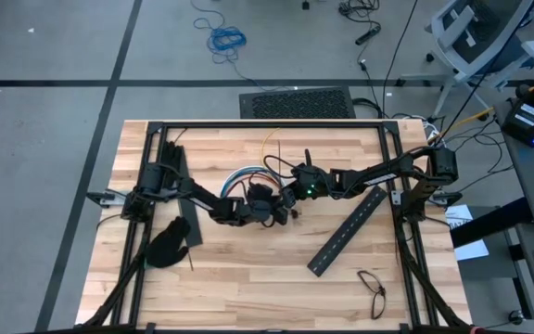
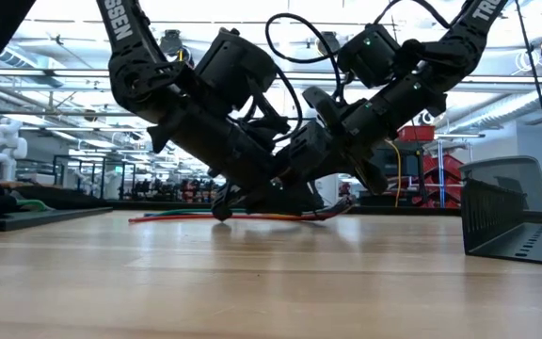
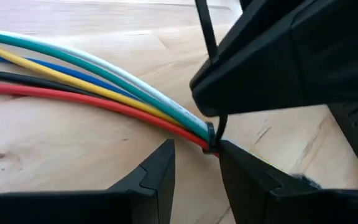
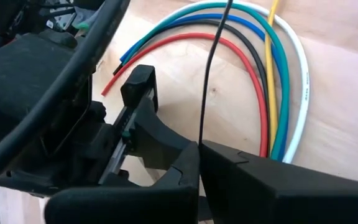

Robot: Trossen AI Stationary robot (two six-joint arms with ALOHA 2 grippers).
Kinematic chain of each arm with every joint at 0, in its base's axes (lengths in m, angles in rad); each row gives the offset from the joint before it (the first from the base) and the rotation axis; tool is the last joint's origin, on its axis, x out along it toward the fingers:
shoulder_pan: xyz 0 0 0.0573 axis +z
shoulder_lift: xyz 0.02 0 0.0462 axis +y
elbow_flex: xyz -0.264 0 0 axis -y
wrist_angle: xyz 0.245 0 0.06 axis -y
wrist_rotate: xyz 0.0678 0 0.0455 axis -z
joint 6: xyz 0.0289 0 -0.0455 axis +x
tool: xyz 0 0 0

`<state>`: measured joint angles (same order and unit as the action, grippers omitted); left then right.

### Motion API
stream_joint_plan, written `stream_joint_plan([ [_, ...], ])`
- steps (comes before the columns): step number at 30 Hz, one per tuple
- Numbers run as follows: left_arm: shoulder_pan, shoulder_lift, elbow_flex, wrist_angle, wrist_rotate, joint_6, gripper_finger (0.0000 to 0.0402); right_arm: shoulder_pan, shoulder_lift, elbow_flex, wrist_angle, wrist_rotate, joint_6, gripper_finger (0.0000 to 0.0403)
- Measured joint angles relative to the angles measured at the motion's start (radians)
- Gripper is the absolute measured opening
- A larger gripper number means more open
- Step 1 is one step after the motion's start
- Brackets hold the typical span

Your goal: Ziptie cables

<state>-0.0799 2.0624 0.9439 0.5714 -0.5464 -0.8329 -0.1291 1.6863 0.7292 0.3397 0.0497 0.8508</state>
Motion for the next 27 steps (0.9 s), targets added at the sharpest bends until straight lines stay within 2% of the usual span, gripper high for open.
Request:
stream_joint_plan([
  [3,0.000,0.000,0.020,-0.046,-0.012,0.001,0.0122,0.007,0.000,0.000,0.001,-0.001,0.024,0.0000],
  [18,0.000,0.000,0.027,-0.059,-0.031,0.000,0.0119,0.020,0.000,0.000,0.014,0.002,0.024,0.0000],
  [22,-0.001,0.000,0.027,-0.064,-0.031,0.001,0.0101,0.020,0.000,0.000,0.016,0.000,0.024,0.0000],
  [27,-0.001,0.000,0.027,-0.077,-0.032,0.001,0.0050,0.020,0.000,0.000,0.021,0.000,0.025,0.0000],
])
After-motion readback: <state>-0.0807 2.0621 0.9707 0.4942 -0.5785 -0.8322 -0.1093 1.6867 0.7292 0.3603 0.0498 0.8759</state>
